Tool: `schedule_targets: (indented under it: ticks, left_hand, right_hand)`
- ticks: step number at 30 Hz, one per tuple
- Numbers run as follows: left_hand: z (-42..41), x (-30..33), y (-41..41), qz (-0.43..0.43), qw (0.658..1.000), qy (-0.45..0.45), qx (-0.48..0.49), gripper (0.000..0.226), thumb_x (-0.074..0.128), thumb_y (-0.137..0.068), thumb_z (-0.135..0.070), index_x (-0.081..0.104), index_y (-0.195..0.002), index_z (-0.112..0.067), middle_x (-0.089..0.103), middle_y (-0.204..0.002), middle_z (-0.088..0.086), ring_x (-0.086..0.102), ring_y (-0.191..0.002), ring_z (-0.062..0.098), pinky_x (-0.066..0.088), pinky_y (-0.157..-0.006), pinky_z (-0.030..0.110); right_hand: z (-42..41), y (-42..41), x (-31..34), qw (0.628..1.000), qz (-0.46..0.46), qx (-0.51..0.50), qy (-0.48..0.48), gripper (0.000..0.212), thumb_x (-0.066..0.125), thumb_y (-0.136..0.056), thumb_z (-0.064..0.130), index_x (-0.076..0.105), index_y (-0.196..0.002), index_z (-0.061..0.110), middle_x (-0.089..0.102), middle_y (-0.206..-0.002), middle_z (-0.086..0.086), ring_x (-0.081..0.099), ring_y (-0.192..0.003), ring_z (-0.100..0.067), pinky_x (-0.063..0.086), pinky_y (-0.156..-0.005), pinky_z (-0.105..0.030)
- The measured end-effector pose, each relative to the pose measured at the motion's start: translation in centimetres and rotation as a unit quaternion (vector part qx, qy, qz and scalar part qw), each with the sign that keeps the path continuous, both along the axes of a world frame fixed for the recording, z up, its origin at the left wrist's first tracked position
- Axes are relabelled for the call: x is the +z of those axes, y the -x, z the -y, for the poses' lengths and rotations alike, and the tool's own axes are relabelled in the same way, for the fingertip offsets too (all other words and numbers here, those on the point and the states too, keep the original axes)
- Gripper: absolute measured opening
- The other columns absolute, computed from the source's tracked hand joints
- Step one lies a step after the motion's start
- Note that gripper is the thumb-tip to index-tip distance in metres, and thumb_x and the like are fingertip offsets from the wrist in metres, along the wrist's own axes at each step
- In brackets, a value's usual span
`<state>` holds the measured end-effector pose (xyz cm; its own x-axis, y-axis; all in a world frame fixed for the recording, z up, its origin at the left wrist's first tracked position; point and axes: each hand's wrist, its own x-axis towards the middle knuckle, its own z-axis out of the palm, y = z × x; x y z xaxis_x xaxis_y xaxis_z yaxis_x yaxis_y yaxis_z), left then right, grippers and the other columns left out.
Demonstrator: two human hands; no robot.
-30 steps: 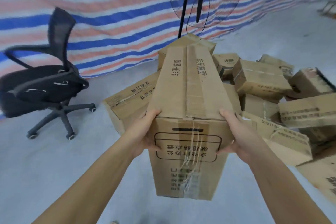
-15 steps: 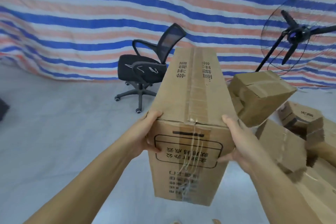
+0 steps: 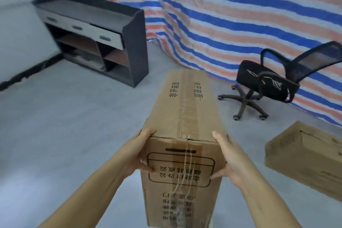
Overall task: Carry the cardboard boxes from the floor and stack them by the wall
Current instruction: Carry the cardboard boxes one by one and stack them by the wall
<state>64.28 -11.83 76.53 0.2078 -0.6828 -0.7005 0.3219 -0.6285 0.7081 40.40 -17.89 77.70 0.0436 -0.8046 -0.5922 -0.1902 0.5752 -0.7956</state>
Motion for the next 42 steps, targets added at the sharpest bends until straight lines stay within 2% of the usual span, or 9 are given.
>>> schedule_targets:
  ticks: [4,10,16,21,25,29,33,38,42]
  left_hand:
    - [-4.9,0.0,-7.2,0.004,0.994,-0.002,0.113,0.024,0.061,-0.084,-0.048,0.06,-0.103,-0.035,0.055,-0.11,-0.007,0.055,-0.097,0.019,0.057,-0.067,0.058]
    - [-11.2,0.0,-16.2,0.009,0.968,0.007,0.251,0.036,0.059,-0.083,-0.049,0.061,-0.116,-0.035,0.065,-0.115,0.002,0.061,-0.103,0.025,0.057,-0.063,0.055]
    - [-13.7,-0.8,-25.5,0.005,0.931,0.006,0.365,0.026,0.062,-0.08,-0.047,0.065,-0.104,-0.036,0.075,-0.093,0.002,0.066,-0.094,0.025,0.056,-0.061,0.057]
    - [-15.1,-0.7,-34.2,-0.006,0.895,0.006,0.446,0.038,0.062,-0.081,-0.051,0.061,-0.115,-0.035,0.069,-0.109,0.003,0.063,-0.1,0.027,0.055,-0.066,0.062]
    - [-17.1,-0.8,-39.8,-0.015,0.867,0.009,0.499,0.041,0.06,-0.083,-0.05,0.058,-0.121,-0.034,0.063,-0.12,0.005,0.059,-0.108,0.03,0.054,-0.07,0.064]
    - [-19.8,-1.1,-46.3,-0.007,0.837,0.01,0.547,0.037,0.056,-0.088,-0.047,0.058,-0.122,-0.033,0.061,-0.122,0.003,0.057,-0.11,0.027,0.056,-0.069,0.06]
    - [-22.9,-1.8,-54.4,-0.003,0.821,0.01,0.57,0.027,0.057,-0.089,-0.044,0.061,-0.111,-0.03,0.061,-0.117,0.003,0.057,-0.107,0.025,0.056,-0.069,0.061]
    - [-28.0,-1.9,-66.3,0.004,0.818,-0.001,0.575,0.023,0.058,-0.087,-0.046,0.061,-0.106,-0.033,0.058,-0.12,0.002,0.054,-0.111,0.026,0.056,-0.068,0.061]
    - [-31.9,0.0,-76.2,0.028,0.832,0.001,0.554,0.026,0.058,-0.085,-0.048,0.058,-0.109,-0.037,0.053,-0.127,0.002,0.049,-0.117,0.028,0.055,-0.067,0.062]
  right_hand:
    - [0.3,-9.1,-0.7,0.993,0.006,0.118,-0.007,0.024,0.049,-0.091,0.053,0.05,-0.114,0.047,0.043,-0.138,0.01,0.039,-0.131,-0.028,0.055,-0.065,-0.062]
    - [0.3,-22.3,-1.5,0.964,0.023,0.264,-0.014,0.036,0.048,-0.092,0.05,0.049,-0.127,0.041,0.051,-0.135,0.003,0.047,-0.124,-0.032,0.054,-0.062,-0.063]
    - [1.4,-36.2,-2.4,0.927,0.027,0.373,-0.028,0.035,0.048,-0.093,0.05,0.05,-0.126,0.04,0.053,-0.13,0.002,0.051,-0.118,-0.031,0.053,-0.061,-0.065]
    - [2.1,-49.5,-1.9,0.891,0.002,0.454,-0.027,0.038,0.049,-0.093,0.049,0.049,-0.128,0.034,0.049,-0.133,0.001,0.047,-0.122,-0.033,0.053,-0.058,-0.066]
    - [1.0,-58.2,-1.3,0.86,-0.003,0.51,-0.02,0.027,0.049,-0.093,0.048,0.05,-0.118,0.039,0.053,-0.119,0.006,0.05,-0.114,-0.031,0.053,-0.057,-0.064]
    - [-1.3,-67.4,-1.4,0.834,-0.007,0.552,-0.018,0.025,0.05,-0.093,0.048,0.053,-0.116,0.039,0.053,-0.109,0.012,0.052,-0.108,-0.028,0.054,-0.054,-0.063]
    - [-4.3,-76.7,-2.1,0.813,-0.01,0.581,-0.023,0.009,0.05,-0.092,0.049,0.055,-0.095,0.041,0.053,-0.112,0.01,0.05,-0.112,-0.03,0.053,-0.057,-0.066]
    - [-9.3,-88.7,-2.3,0.814,-0.002,0.581,-0.033,0.025,0.051,-0.092,0.049,0.053,-0.113,0.037,0.052,-0.126,0.001,0.049,-0.117,-0.034,0.051,-0.059,-0.069]
    - [-13.2,-97.3,-1.0,0.827,0.011,0.561,-0.045,0.031,0.052,-0.092,0.048,0.055,-0.117,0.031,0.055,-0.125,-0.003,0.053,-0.112,-0.035,0.052,-0.059,-0.068]
